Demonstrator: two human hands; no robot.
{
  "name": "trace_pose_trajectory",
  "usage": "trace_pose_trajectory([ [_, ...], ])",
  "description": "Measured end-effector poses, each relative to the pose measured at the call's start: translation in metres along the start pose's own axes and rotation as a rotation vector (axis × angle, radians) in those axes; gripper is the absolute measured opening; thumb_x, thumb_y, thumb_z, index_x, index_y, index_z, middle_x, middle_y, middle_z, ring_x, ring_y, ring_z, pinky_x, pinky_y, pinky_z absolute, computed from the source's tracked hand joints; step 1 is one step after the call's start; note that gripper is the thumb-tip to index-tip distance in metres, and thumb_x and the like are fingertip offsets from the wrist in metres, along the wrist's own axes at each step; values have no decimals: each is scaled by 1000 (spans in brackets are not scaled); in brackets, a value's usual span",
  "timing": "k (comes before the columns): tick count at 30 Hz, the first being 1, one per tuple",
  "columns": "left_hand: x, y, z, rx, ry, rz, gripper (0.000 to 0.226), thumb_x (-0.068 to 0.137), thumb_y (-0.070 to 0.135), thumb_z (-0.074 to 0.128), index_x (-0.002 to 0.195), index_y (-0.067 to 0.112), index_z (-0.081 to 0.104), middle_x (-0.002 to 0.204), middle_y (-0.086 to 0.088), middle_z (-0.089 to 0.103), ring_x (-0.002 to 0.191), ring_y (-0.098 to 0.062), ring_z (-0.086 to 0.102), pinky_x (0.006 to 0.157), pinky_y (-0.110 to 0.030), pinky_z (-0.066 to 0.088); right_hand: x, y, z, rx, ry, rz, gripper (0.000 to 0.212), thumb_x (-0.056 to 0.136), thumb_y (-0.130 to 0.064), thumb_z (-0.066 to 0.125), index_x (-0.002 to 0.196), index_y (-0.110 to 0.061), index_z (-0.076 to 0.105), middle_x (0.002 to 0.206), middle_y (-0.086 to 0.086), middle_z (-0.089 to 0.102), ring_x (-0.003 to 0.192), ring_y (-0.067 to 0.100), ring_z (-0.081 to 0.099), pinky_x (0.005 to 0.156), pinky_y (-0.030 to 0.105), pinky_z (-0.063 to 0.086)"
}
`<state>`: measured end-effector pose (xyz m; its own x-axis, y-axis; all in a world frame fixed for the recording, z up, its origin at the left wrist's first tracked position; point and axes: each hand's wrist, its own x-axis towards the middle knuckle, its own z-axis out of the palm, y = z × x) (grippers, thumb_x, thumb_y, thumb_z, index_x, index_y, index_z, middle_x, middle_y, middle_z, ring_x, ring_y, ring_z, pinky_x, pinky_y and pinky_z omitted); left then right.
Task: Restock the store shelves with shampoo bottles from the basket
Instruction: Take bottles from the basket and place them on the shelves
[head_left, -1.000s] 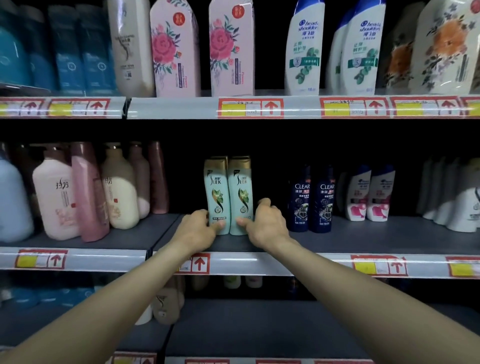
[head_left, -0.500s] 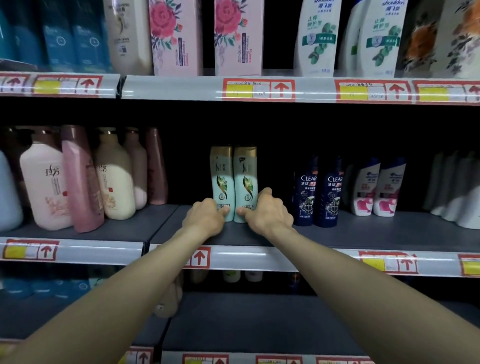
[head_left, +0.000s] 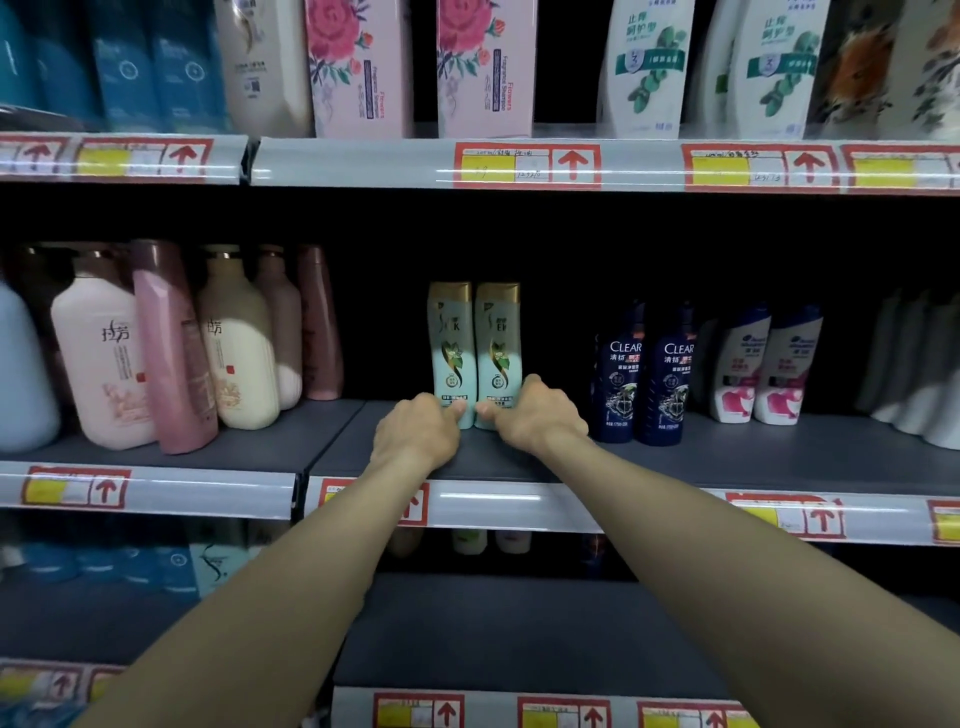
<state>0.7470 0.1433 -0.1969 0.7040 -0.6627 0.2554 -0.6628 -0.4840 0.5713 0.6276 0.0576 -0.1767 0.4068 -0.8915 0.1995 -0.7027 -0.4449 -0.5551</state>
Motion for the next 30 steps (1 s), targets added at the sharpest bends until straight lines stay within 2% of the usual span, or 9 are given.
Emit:
trace_pose_trajectory([
  [3,-14,3,-11,-167,128,-18,42,101,43,54,131,15,62,131,-13,65,121,-39,60,98,-45,50,-5,5,-12,139,-111,28,59,86,-56,73,125,-13,61,123,8,65,114,28,63,95,38,54],
  [6,-40,8,-23,-259,272,44,49,93,23,54,141,23,59,132,-6,69,120,-36,63,99,-42,51,-17,11,-33,215,-113,-48,33,88,-42,75,102,-12,69,113,9,71,103,26,66,79,29,49],
  [8,-63,13,-28,-246,268,102,51,91,24,55,142,29,58,132,-3,69,118,-33,64,99,-43,53,-33,18,-48,228,-74,-151,26,91,-39,71,104,-16,65,108,3,67,96,21,60,77,27,42],
  [11,-102,22,-21,-266,209,135,54,92,27,58,145,30,54,139,-5,65,125,-29,60,103,-39,50,-69,37,-62,235,-32,-325,34,93,-34,67,123,-19,63,107,-4,67,101,16,62,77,23,43],
  [14,-147,31,-3,-268,214,228,49,91,25,59,141,28,59,133,-4,65,124,-23,59,98,-31,46,-111,67,-66,238,9,-471,30,92,-32,64,121,-23,65,113,-7,71,100,9,64,83,21,45],
  [17,-191,34,25,-319,161,247,47,87,33,55,133,30,63,123,4,70,111,-15,64,94,-29,50,-153,105,-64,239,25,-539,24,90,-35,61,113,-28,65,98,-10,74,82,1,65,73,20,50],
  [23,-274,2,132,-316,-74,225,34,91,35,60,124,32,65,99,19,68,84,8,62,75,-19,52,-217,229,-23,205,-91,-416,23,89,-32,62,111,-28,68,98,-13,70,92,6,66,85,26,53],
  [27,-318,-24,201,-321,-297,91,26,91,21,66,116,24,70,94,9,73,88,-14,70,87,-32,57,-251,317,18,155,-286,-159,13,88,-18,65,96,-25,72,84,-7,75,84,13,70,83,31,56],
  [30,-340,-38,235,-313,-474,47,27,95,17,59,119,21,70,81,14,68,83,-16,68,75,-24,50,-272,369,32,99,-353,-51,13,85,-17,68,88,-30,70,79,-11,75,83,8,71,78,25,54],
])
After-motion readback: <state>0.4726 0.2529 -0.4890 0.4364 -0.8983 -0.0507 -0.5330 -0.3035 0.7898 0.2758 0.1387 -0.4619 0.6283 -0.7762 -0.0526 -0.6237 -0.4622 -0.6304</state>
